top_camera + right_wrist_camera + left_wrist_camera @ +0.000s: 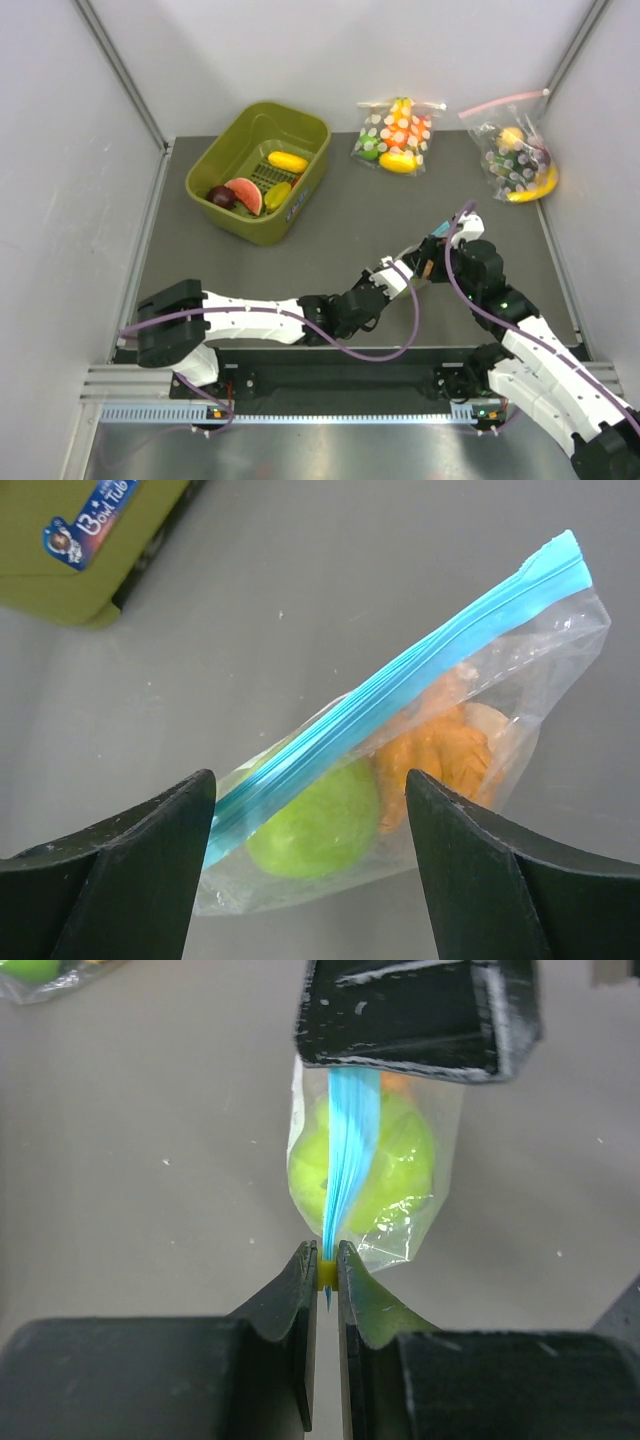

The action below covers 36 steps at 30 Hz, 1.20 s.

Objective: Open the zip-top bag and remove the fake food

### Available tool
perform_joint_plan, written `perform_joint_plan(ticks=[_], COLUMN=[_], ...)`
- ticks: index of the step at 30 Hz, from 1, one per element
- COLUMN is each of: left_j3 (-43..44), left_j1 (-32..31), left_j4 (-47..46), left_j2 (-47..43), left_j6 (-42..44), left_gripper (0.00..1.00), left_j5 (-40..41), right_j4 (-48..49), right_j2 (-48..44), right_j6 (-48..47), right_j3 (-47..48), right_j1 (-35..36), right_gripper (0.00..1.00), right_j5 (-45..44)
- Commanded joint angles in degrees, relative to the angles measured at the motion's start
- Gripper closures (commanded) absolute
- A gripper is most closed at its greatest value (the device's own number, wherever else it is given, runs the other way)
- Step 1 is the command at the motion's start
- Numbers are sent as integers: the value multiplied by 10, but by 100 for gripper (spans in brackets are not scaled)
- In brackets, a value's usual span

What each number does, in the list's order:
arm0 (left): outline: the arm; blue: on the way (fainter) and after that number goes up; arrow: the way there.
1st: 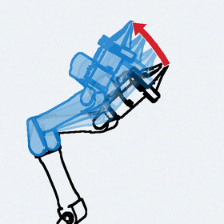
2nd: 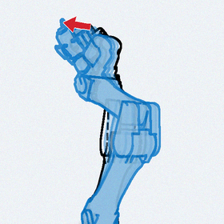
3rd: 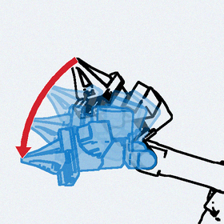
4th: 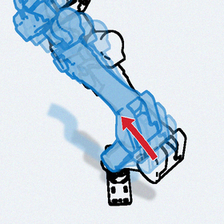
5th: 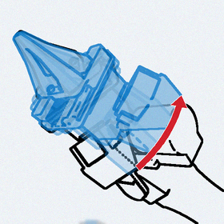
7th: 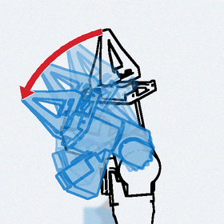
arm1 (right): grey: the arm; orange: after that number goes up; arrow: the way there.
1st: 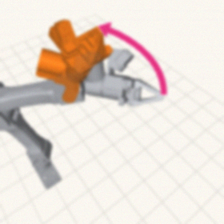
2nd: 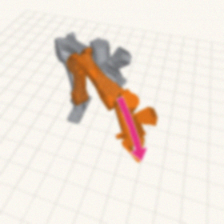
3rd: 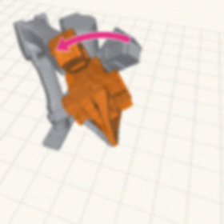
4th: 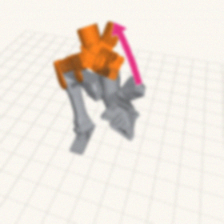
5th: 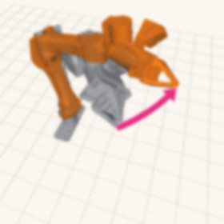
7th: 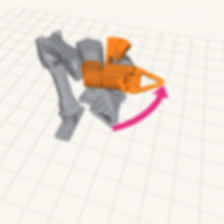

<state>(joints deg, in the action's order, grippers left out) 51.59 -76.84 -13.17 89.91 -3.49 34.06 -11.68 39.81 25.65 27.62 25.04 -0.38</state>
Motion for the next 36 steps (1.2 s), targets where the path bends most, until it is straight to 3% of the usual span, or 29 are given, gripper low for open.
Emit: perform_joint_plan(ticks=[1,36], left_j3=[26,54], left_j1=[-1,0], left_j4=[-15,24], left_j2=[7,31], left_j6=[-6,-62], left_gripper=[100,100], left_j5=[32,41], right_j4=[25,-3], right_j2=[-21,-60], right_j6=[6,7], right_j3=[-3,-23], right_j1=[6,6], right_gripper=[24,23], right_j5=[-8,-11])
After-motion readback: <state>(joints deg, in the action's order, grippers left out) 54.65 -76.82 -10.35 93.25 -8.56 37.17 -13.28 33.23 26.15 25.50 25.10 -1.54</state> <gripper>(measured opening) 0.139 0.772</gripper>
